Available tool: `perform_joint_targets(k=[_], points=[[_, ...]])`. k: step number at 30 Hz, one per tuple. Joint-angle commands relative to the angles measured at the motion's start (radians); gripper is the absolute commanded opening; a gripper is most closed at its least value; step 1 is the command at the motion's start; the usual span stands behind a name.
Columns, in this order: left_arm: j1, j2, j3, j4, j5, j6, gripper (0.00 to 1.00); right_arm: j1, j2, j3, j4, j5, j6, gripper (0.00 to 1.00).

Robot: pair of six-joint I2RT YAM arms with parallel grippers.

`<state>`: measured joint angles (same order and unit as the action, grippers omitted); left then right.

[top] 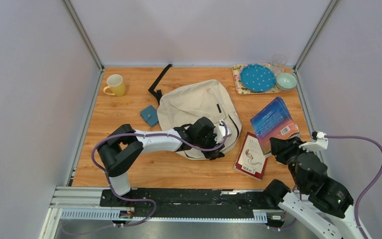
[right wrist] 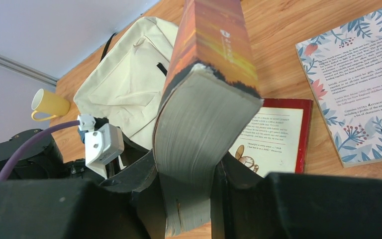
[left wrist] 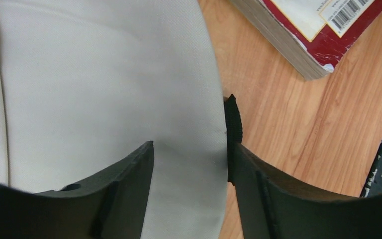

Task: Pack the student bag
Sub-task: Place the book in the student bag.

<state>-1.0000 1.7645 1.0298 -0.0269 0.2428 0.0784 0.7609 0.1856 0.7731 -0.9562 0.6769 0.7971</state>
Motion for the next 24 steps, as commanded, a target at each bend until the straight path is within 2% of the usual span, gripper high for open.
perform_joint_targets(k=[1,3,7,8,9,10,19,23,24], points=[[-0.008,0.021,0.046,0.008,-0.022,0.043,0.59,0.006,-0.038,0.077,0.134,0.066,0.024,0.00],[-0.006,0.027,0.047,0.002,-0.022,0.041,0.48,0.006,-0.046,0.078,0.129,0.067,0.030,0.00],[-0.006,0.024,0.047,0.008,-0.022,0.035,0.18,0.006,-0.055,0.077,0.113,0.069,0.040,0.00],[-0.006,0.023,0.049,0.005,-0.022,0.035,0.15,0.006,-0.055,0.077,0.111,0.067,0.040,0.00],[-0.006,0.023,0.052,0.002,-0.023,0.035,0.04,0.005,-0.057,0.077,0.109,0.067,0.043,0.00],[-0.006,0.023,0.053,0.002,-0.025,0.034,0.00,0.006,-0.057,0.077,0.105,0.061,0.044,0.00],[-0.003,-0.062,0.136,-0.048,-0.083,0.052,0.00,0.005,-0.081,0.095,0.047,-0.008,0.070,0.00],[0.011,-0.079,0.199,-0.099,-0.077,0.044,0.00,0.006,-0.110,0.098,0.011,-0.039,0.106,0.00],[0.027,-0.080,0.208,-0.110,-0.032,0.035,0.00,0.005,-0.118,0.098,0.005,-0.045,0.111,0.00]])
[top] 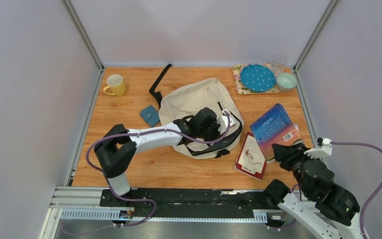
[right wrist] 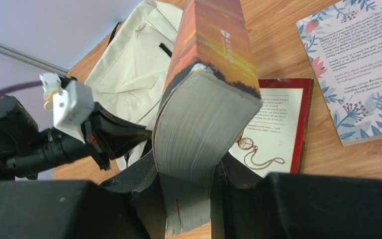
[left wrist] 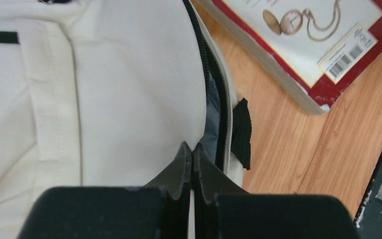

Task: Pack the student bag
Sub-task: Place the book in the student bag.

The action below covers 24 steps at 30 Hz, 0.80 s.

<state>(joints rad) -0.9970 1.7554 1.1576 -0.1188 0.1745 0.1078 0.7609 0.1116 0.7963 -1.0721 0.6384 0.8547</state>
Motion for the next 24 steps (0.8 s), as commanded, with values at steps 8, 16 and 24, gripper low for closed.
perform_joint_targets(k=[8,16,24], points=[[0.141,-0.148,0.148,0.018,-0.038,-0.102,0.00,0.006,-0.085,0.054,0.127,-0.236,0.147,0.00],[0.155,-0.166,0.235,0.086,-0.170,-0.131,0.00,0.008,-0.128,-0.028,0.211,-0.408,0.355,0.00],[0.141,-0.273,0.113,0.217,-0.057,-0.079,0.00,0.008,-0.119,-0.250,0.552,-0.431,0.469,0.00]])
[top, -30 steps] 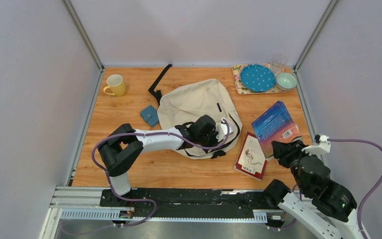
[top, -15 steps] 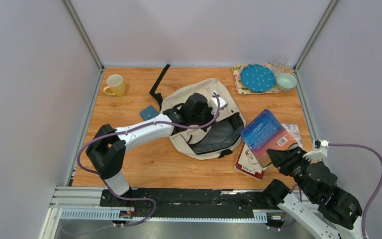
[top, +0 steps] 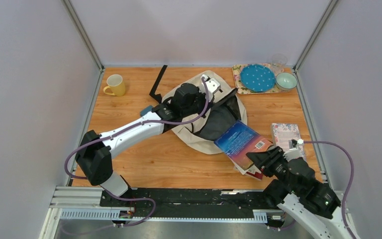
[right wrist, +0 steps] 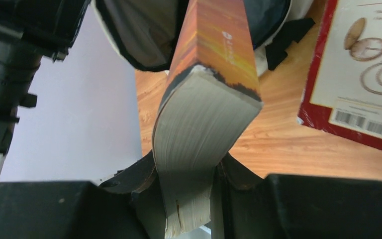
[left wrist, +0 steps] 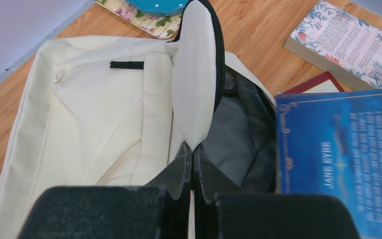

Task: Pack the student bag
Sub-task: Place the book in the student bag.

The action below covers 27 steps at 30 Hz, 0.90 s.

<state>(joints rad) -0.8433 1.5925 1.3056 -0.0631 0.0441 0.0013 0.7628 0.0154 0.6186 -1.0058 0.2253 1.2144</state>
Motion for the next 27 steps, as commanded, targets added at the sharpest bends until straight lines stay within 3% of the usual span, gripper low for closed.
perform_joint_targets(k=[1,3,8,12,16,23,27], points=[[-0.014,-0.138,-0.063,0.170,0.100,0.034,0.00,0.006,-0.023,-0.132,0.553,-0.017,0.109,0.00],[-0.022,-0.164,-0.086,0.167,0.155,0.046,0.00,0.004,0.024,-0.166,0.681,0.000,0.113,0.00],[-0.028,-0.258,-0.178,0.158,0.162,0.060,0.00,0.004,0.168,-0.131,0.765,0.023,0.060,0.00],[-0.028,-0.282,-0.215,0.163,0.197,0.051,0.00,-0.002,0.289,-0.143,0.944,-0.044,0.175,0.00],[-0.027,-0.295,-0.246,0.183,0.211,0.034,0.00,-0.013,0.419,-0.109,0.952,-0.055,0.158,0.00],[-0.027,-0.273,-0.240,0.236,0.200,0.005,0.00,-0.025,0.537,-0.298,1.291,-0.107,0.347,0.00],[-0.028,-0.247,-0.210,0.252,0.197,0.005,0.00,-0.023,0.601,-0.287,1.325,-0.129,0.307,0.00]])
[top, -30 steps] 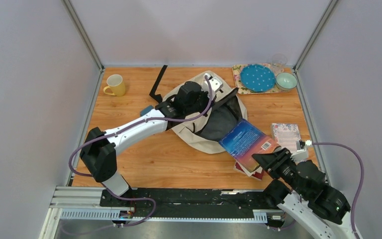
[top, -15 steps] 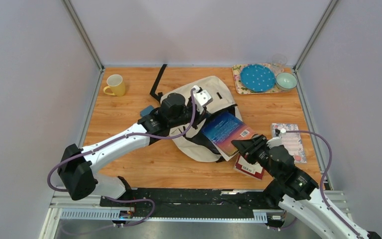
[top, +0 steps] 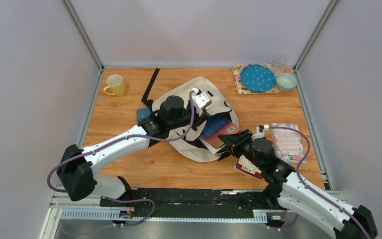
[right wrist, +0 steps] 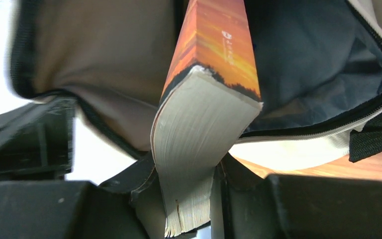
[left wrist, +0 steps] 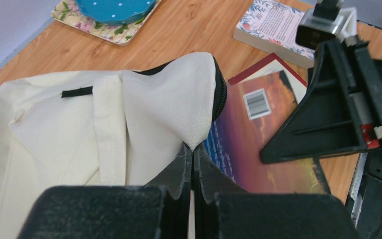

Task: Pack the student bag
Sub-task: Place the book in the student bag.

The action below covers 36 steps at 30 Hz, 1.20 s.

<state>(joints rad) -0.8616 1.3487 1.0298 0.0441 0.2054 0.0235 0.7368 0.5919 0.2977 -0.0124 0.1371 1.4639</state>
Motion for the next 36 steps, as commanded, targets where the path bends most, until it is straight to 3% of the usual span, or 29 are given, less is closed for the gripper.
perform_joint_targets(k=[1,5,12,27,31,32,34,36], points=[[-0.008,-0.005,0.062,0.152,0.026,-0.017,0.00,0.001,0.034,0.035,0.338,-0.037,0.059,0.00],[-0.007,-0.011,0.062,0.169,0.034,-0.016,0.00,0.003,0.083,0.044,0.379,-0.034,0.036,0.00],[-0.007,-0.014,0.056,0.192,0.071,-0.017,0.00,-0.004,0.285,0.027,0.750,-0.021,0.050,0.00],[0.053,-0.057,-0.002,0.247,0.244,-0.108,0.00,-0.091,0.966,0.253,1.134,-0.086,-0.077,0.02],[0.101,-0.075,-0.057,0.281,0.255,-0.148,0.00,-0.099,1.118,0.264,1.152,-0.074,-0.053,0.19],[0.108,-0.079,-0.068,0.284,0.252,-0.152,0.00,-0.097,1.137,0.261,1.138,-0.079,-0.060,0.29],[0.127,-0.083,-0.088,0.270,0.220,-0.148,0.00,-0.097,1.166,0.262,1.064,-0.100,-0.063,0.39],[0.139,-0.079,-0.096,0.220,0.194,-0.134,0.00,-0.099,1.133,0.239,1.002,-0.122,-0.109,0.54]])
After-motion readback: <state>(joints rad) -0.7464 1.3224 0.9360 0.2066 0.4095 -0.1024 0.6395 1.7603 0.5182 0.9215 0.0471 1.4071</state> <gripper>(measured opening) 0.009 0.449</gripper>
